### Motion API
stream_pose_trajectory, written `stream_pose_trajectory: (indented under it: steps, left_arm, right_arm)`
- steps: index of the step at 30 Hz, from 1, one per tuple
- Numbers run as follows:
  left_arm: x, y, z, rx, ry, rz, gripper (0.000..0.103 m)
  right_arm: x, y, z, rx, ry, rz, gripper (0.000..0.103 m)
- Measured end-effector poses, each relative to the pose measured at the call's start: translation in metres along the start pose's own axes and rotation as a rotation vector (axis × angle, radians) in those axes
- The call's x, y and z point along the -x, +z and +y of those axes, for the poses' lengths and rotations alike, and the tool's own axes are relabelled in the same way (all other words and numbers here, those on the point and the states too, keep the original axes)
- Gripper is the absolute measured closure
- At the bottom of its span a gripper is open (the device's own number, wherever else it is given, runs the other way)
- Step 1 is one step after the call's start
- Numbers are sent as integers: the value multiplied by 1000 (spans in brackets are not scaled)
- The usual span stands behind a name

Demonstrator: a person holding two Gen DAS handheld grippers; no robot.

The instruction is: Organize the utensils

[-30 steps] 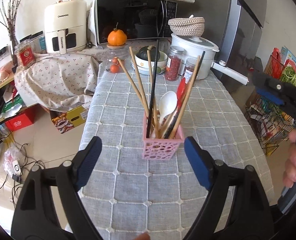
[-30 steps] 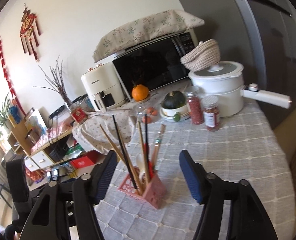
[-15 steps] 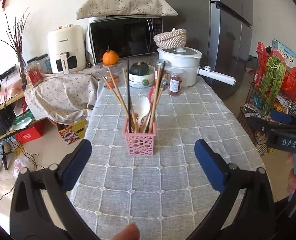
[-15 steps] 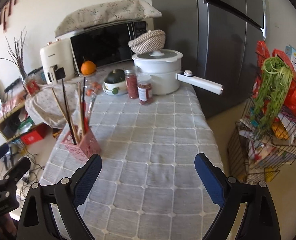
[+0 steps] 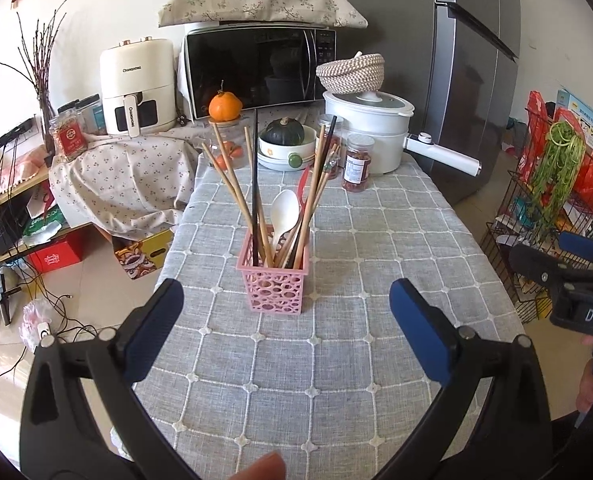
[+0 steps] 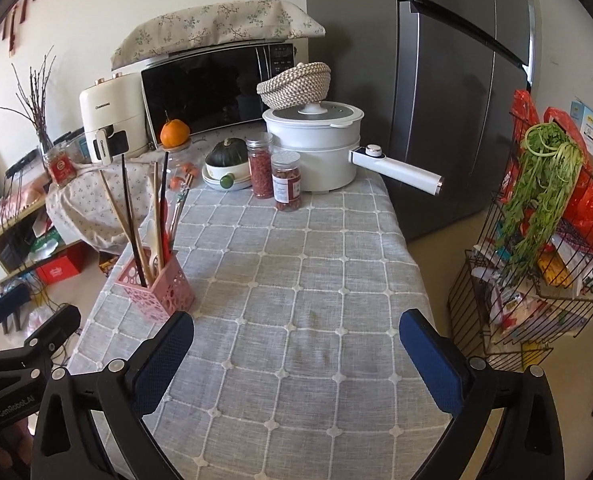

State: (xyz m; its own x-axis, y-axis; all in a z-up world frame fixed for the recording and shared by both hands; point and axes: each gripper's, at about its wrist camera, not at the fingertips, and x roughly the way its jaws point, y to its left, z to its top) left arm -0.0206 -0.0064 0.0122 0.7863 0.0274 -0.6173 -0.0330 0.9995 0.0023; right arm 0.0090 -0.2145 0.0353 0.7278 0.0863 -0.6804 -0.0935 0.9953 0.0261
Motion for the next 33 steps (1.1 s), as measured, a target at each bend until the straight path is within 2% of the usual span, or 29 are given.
stream_pose_trajectory:
  steps: [33]
  left_arm:
    - [3,2,9,6,22,-24,1]
  right_arm:
    - [-8,-2,8,5,19,19,0]
